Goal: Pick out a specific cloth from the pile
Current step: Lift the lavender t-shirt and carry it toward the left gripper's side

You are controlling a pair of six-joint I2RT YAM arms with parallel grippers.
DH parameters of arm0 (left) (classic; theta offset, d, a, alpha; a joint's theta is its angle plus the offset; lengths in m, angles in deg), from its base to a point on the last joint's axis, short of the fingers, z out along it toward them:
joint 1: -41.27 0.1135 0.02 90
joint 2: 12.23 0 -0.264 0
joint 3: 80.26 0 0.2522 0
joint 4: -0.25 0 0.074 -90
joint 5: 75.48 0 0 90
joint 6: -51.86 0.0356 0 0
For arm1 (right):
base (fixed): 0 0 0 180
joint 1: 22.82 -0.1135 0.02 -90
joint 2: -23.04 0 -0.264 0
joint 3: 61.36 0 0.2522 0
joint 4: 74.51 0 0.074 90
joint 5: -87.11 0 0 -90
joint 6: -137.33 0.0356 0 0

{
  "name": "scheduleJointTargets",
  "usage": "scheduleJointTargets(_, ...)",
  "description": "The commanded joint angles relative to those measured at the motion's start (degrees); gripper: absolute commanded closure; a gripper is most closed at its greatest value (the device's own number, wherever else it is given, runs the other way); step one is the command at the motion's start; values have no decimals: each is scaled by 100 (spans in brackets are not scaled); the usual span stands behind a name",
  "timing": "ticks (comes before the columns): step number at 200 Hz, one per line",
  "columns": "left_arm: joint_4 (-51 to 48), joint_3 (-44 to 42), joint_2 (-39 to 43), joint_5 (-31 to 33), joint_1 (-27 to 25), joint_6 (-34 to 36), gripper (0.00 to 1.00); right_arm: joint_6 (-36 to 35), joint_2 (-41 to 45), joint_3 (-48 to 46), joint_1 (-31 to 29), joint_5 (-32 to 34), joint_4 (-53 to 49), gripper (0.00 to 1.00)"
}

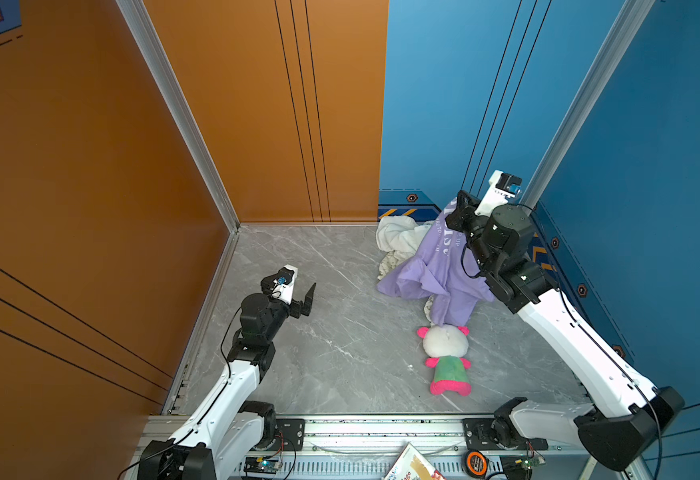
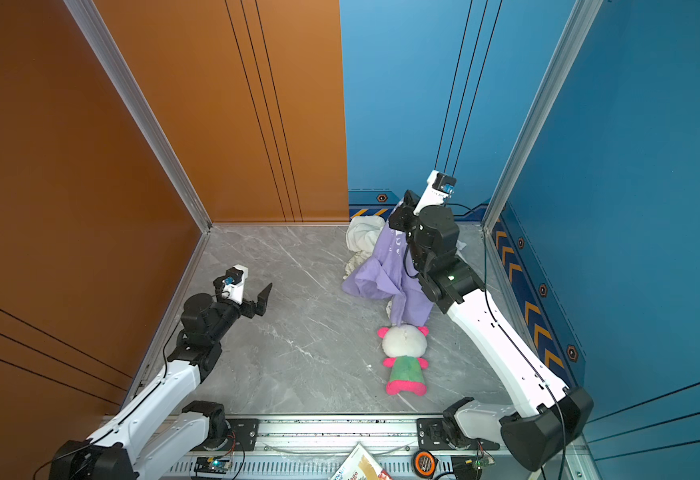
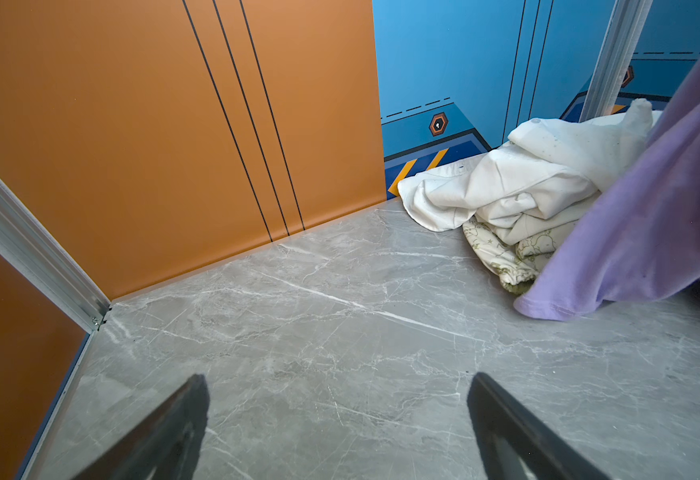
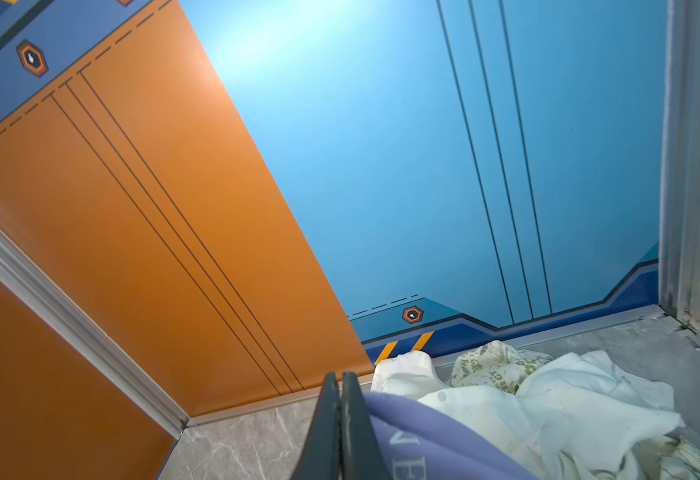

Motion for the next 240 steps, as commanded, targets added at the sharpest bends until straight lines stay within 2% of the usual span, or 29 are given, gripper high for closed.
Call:
scheduleJointTargets(1,83,-76,121,80,-32,68,2,-493,-598,871,-265,-165,178,100)
scheduleJointTargets(34,83,-99,137,95,-48,77,2,-683,-1856,2544,-615,-697,-228,100)
scheduleJointTargets(85,83,-80,156,91,-51,94,2,-723,-3665,5184,-940,-1166,-588,100)
scheduleJointTargets(104,83,-90,161,104,-57,103,2,-306,-4029,5423,-977,-1382,-383,100)
scheduleJointTargets(123,83,-96,162,110,-57,107,2,35,-4423,5422,-1019,-1915,-312,100)
scheduleJointTargets(147,83,-94,159,134,-57,112,2,195,-4923,5428,-1065,-2517,-851,100)
scheduleJointTargets(157,83,-91,160,141,-55,112,2,144,-5145,5425,-1270,-2814,-1211,100)
scheduleJointTargets(171,88,-104,162,198,-62,112,2,45,-5422,5429,-1332,-3083,-1862,88)
scheduleJointTargets(192,83,-122,217,348,-66,121,2,-269,-5649,5385,-1385,-3531,-2812,52)
scheduleJointTargets(200,83,-129,240,434,-63,115,2,-362,-5599,5240,-1376,-3576,-3014,43)
scheduleJointTargets(220,56,-95,244,675,-66,-89,2,-552,-5090,4440,-1291,-3485,-2980,31)
scheduleJointTargets(240,-395,155,191,774,-70,-339,2,-591,-4392,3514,-1144,-3295,-2597,26)
